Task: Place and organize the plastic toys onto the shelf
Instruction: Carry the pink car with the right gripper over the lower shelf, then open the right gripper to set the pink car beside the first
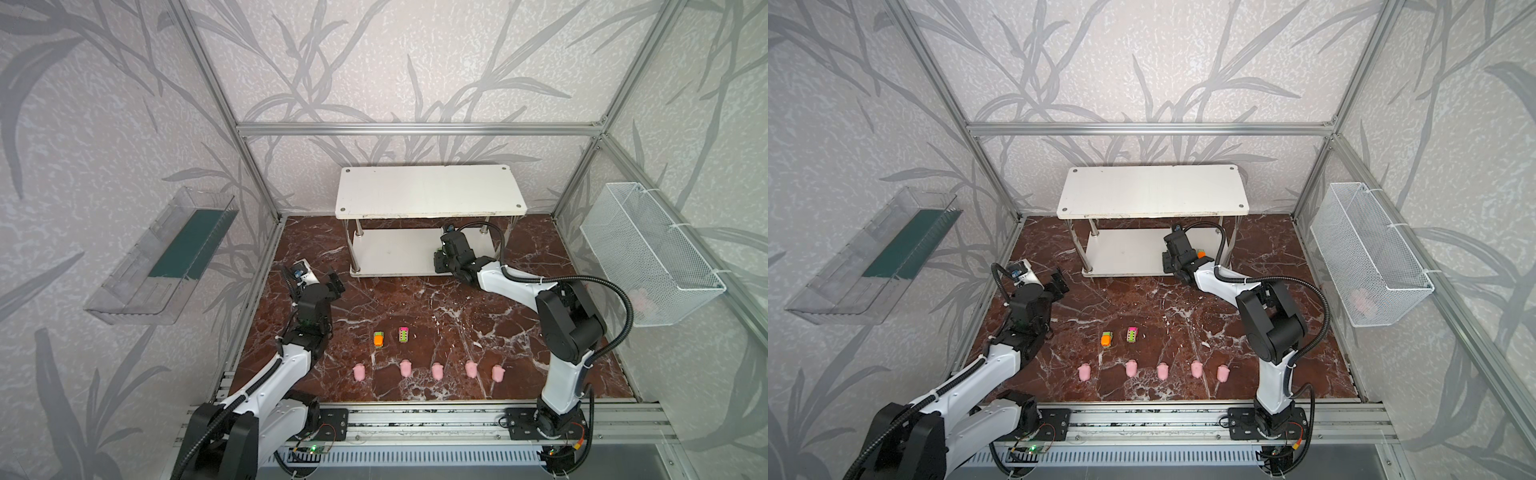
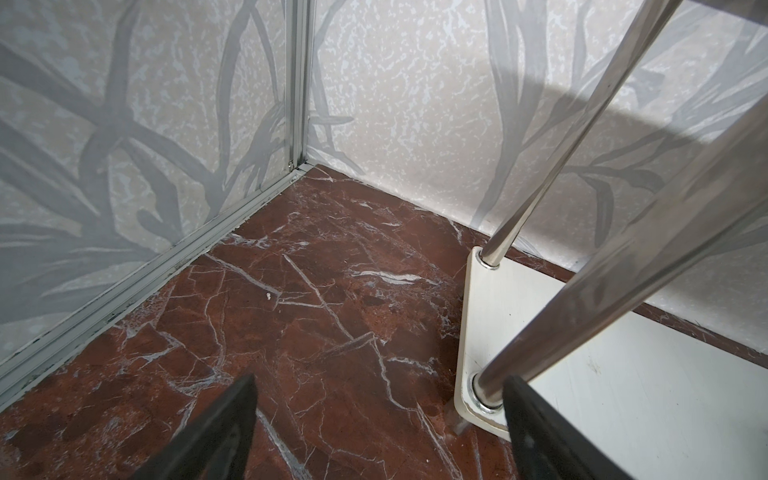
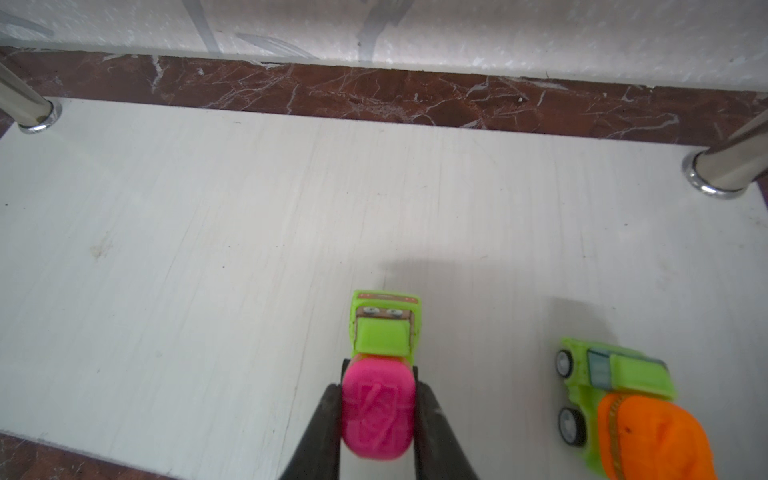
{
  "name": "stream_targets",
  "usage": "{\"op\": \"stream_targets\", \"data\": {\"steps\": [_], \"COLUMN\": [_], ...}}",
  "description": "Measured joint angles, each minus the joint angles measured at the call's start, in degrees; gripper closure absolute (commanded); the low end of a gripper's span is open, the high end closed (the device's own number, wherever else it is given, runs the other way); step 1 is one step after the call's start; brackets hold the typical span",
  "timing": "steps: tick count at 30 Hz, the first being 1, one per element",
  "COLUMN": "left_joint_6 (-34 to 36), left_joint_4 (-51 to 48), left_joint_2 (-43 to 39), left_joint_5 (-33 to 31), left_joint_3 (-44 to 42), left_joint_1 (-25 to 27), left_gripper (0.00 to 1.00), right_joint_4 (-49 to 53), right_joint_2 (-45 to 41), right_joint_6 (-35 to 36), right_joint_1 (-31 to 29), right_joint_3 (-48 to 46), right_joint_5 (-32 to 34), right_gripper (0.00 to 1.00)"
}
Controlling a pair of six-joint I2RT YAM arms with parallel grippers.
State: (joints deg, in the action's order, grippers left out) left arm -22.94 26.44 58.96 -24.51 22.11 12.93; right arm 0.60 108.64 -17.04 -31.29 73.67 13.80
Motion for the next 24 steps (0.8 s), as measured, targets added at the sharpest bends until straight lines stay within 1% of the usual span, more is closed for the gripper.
{"op": "stream_targets", "data": {"steps": [8,11,14,24], "left_joint_6": [0.02,0.02,0.02,0.02], "left_joint_4": [0.26,0.46,0.61,0.63], "left_joint_2": [0.96,1.11,1.31,1.62], "left_joint_5": [0.00,-0.02,-0.04,-0.04], "left_joint_3": [0.00,0.00,0.00,0.00], "left_joint_1": [0.00,0.00,0.00,0.00], "left_gripper": [0.10,0.10,0.10,0.10], "right_joint_4": [1.44,1.46,1.64,1.60], "right_joint_2": [1.38,1.70,1.70,0.55], "right_joint_6": [-0.39,-0.57,-0.48,-0.24], "right_joint_1": [0.24,0.24,0.24,0.28], "right_joint_3": [1.33,1.70,1.81,1.60], "right_joint_5": [-0.83,-0.85,-0.90,-0.85], "right_gripper": [0.74,0.67,0.64,0.56]}}
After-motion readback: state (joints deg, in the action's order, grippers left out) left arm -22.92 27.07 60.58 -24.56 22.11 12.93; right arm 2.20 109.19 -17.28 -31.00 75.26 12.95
